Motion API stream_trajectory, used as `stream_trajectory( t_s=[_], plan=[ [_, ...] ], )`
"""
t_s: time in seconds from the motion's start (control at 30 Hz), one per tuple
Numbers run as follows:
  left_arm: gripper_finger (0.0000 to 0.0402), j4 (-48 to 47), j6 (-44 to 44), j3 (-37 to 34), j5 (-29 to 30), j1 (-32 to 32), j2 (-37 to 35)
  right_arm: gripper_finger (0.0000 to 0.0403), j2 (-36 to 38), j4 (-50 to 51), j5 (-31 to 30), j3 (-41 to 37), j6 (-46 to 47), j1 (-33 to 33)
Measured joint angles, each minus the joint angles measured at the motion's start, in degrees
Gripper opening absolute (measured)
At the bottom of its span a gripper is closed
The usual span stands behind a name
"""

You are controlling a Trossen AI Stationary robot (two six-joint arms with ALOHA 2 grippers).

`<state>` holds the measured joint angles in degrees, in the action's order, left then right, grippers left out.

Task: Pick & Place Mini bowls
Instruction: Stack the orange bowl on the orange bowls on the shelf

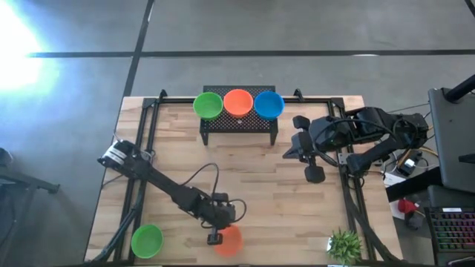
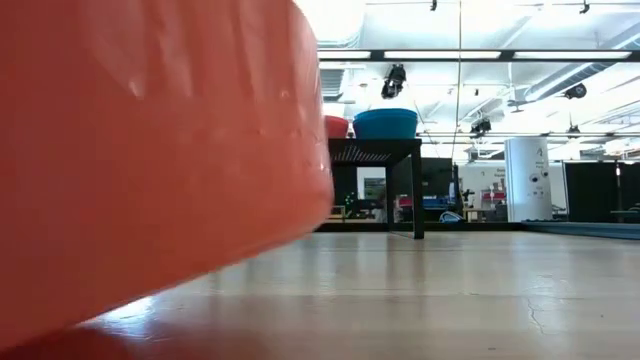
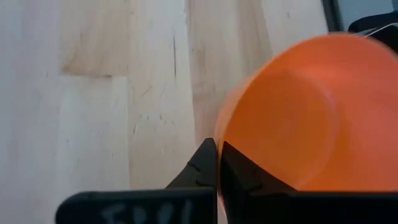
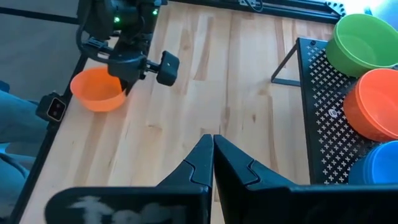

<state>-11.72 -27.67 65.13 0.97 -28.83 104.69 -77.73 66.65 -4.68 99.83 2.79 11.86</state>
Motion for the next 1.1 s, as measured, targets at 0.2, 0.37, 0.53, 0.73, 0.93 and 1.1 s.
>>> stream_trajectory(
  t_s=[0.2, 0.37, 0.53, 0.73, 0.93, 1.1],
  plan=[
    [0.0001, -4.0, -0.1, 1.3, -0.1, 1.5, -4.4, 0.0008, 0.0, -0.2, 0.0, 0.0, -1.5, 0.0],
    [0.0000, -5.9, -0.6, 1.3, -0.3, 4.6, -9.6, 0.0008, 0.0, -0.1, 0.0, 0.0, -1.5, 0.0],
    [0.0000, -11.4, -0.6, 1.4, -0.5, 10.1, -17.3, 0.0008, 0.0, -0.1, 0.0, 0.0, -1.5, 0.0],
    [0.0000, -20.5, 2.3, 3.7, -1.6, 19.6, -25.2, 0.0008, 0.0, 0.1, 0.0, 0.0, -1.5, 0.0],
    [0.0000, -30.8, 11.0, 12.5, -3.4, 29.8, -27.6, 0.0008, 0.0, 0.1, 0.0, 0.0, -1.5, 0.0],
    [0.0000, -39.0, 17.4, 21.8, -5.0, 39.0, -26.8, 0.0008, 0.0, 0.1, 0.0, 0.0, -1.5, 0.0]
  ],
)
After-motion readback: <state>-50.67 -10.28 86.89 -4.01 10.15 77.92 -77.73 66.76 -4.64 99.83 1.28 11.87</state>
